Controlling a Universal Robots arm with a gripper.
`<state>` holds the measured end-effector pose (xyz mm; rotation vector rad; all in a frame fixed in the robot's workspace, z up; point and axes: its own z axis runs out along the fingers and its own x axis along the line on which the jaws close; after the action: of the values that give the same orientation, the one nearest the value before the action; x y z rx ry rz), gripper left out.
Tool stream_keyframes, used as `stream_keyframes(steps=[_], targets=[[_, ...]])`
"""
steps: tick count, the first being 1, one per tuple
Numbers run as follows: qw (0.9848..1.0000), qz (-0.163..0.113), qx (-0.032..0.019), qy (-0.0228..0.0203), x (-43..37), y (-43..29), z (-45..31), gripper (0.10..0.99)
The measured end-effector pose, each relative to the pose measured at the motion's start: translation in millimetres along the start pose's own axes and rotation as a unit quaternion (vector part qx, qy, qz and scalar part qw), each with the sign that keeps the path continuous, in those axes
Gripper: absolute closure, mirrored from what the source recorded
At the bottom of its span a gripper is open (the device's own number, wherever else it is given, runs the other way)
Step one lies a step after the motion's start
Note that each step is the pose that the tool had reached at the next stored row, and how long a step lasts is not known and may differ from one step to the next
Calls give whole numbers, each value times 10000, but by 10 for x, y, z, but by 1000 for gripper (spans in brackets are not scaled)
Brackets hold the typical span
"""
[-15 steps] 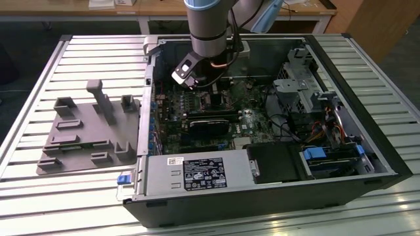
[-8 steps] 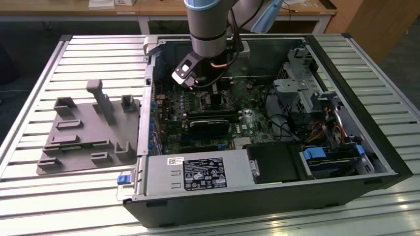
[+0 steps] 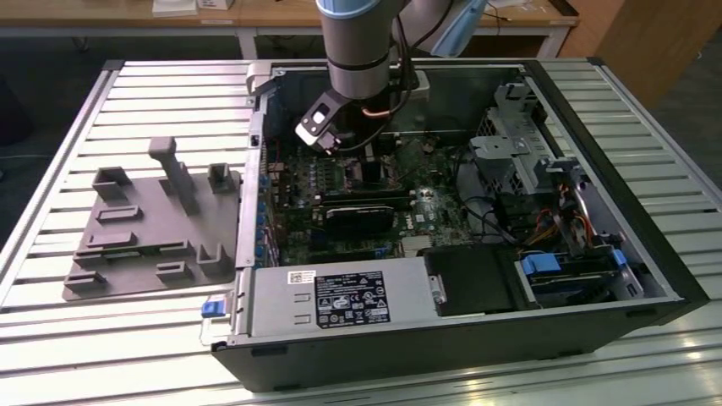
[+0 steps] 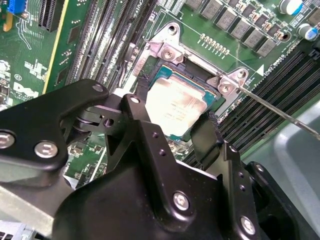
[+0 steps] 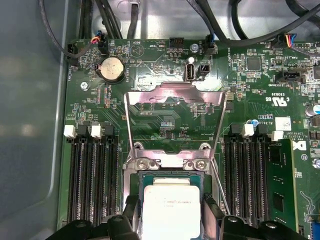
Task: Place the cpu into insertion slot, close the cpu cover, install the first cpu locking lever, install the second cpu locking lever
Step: 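Place the cpu into insertion slot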
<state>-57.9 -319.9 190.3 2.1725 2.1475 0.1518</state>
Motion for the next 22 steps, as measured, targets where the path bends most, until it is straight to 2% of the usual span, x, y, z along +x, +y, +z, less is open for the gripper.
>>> stream_keyframes(steps=[4, 12, 18, 19, 20, 22], targets=[[10000, 0, 1, -1, 0, 2, -20, 471], [10000, 0, 0, 0, 2, 23, -182, 471], [10000, 0, 0, 0, 2, 24, -186, 471], [10000, 0, 0, 0, 2, 24, -187, 486], [10000, 0, 0, 0, 2, 24, -188, 553], [10000, 0, 0, 0, 2, 25, -190, 553]])
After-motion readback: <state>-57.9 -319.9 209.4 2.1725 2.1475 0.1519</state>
